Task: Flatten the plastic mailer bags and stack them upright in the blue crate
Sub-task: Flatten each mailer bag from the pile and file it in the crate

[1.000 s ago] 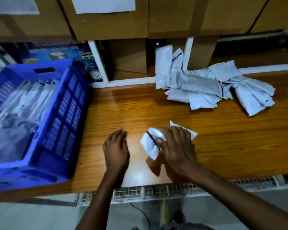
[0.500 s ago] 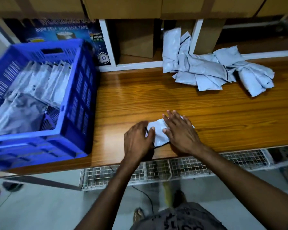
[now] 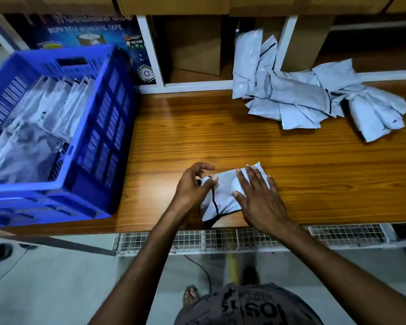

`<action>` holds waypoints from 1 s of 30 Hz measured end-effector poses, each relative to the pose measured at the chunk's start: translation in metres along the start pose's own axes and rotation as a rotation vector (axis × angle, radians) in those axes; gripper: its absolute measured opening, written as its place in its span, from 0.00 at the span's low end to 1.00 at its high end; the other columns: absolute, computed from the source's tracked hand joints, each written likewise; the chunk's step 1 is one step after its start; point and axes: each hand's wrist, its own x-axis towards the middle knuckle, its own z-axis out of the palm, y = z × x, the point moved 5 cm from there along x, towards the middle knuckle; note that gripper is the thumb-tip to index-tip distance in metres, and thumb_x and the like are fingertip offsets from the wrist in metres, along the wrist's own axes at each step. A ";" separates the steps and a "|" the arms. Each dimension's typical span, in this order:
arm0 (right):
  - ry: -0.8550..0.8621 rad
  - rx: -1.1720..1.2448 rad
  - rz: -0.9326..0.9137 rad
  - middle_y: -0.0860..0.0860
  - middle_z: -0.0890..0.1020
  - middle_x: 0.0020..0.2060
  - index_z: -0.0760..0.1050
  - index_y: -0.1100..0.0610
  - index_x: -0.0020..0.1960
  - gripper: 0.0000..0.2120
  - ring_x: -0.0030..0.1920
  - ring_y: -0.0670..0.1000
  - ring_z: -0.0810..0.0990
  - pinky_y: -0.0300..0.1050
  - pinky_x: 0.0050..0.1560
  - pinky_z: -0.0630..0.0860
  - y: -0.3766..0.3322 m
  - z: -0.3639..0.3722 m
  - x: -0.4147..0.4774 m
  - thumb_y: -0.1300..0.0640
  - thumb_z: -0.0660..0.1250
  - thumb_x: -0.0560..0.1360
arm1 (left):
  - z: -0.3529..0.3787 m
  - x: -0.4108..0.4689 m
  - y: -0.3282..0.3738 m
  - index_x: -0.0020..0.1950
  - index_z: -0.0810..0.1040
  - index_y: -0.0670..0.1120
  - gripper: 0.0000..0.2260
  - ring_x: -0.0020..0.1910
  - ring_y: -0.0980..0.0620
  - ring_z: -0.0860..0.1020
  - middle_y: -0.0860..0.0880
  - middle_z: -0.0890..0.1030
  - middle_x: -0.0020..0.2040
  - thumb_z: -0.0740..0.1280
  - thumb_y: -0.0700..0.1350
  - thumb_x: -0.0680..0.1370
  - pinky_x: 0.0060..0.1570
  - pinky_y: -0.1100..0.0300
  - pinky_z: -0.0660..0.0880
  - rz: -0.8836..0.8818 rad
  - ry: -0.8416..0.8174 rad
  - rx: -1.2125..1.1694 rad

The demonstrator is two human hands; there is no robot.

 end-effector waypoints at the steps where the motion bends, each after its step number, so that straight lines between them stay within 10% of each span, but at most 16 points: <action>1: 0.004 0.001 -0.008 0.49 0.43 0.82 0.42 0.47 0.83 0.32 0.82 0.49 0.40 0.53 0.78 0.37 0.001 0.000 0.001 0.35 0.37 0.82 | -0.002 0.003 -0.001 0.55 0.81 0.54 0.11 0.45 0.52 0.77 0.50 0.75 0.47 0.76 0.43 0.76 0.44 0.57 0.71 0.044 0.053 0.057; 5: 0.023 -0.005 0.010 0.51 0.48 0.83 0.47 0.49 0.83 0.35 0.82 0.51 0.44 0.58 0.79 0.43 0.001 -0.001 0.005 0.34 0.36 0.81 | -0.003 -0.001 0.011 0.51 0.81 0.55 0.15 0.46 0.64 0.72 0.51 0.73 0.49 0.76 0.36 0.74 0.44 0.59 0.73 0.163 0.200 0.265; 9: 0.083 0.023 -0.019 0.53 0.49 0.82 0.51 0.53 0.83 0.29 0.82 0.53 0.44 0.59 0.80 0.45 -0.003 -0.005 -0.001 0.42 0.47 0.85 | -0.004 -0.021 0.031 0.59 0.82 0.49 0.13 0.59 0.48 0.72 0.47 0.75 0.59 0.70 0.37 0.77 0.53 0.53 0.69 0.433 0.425 0.717; 16: 0.063 -0.018 -0.105 0.54 0.54 0.82 0.53 0.55 0.83 0.32 0.82 0.53 0.49 0.59 0.80 0.49 -0.013 0.008 -0.004 0.40 0.45 0.84 | 0.055 -0.040 -0.026 0.81 0.64 0.40 0.24 0.81 0.41 0.61 0.42 0.63 0.81 0.51 0.50 0.87 0.78 0.46 0.60 0.389 0.075 1.037; 30: -0.004 0.073 -0.049 0.53 0.39 0.82 0.40 0.46 0.83 0.39 0.81 0.51 0.36 0.54 0.81 0.43 0.007 0.010 -0.005 0.28 0.46 0.80 | 0.052 -0.042 -0.036 0.84 0.56 0.44 0.26 0.83 0.48 0.53 0.47 0.57 0.83 0.49 0.54 0.88 0.80 0.51 0.52 0.361 0.048 1.066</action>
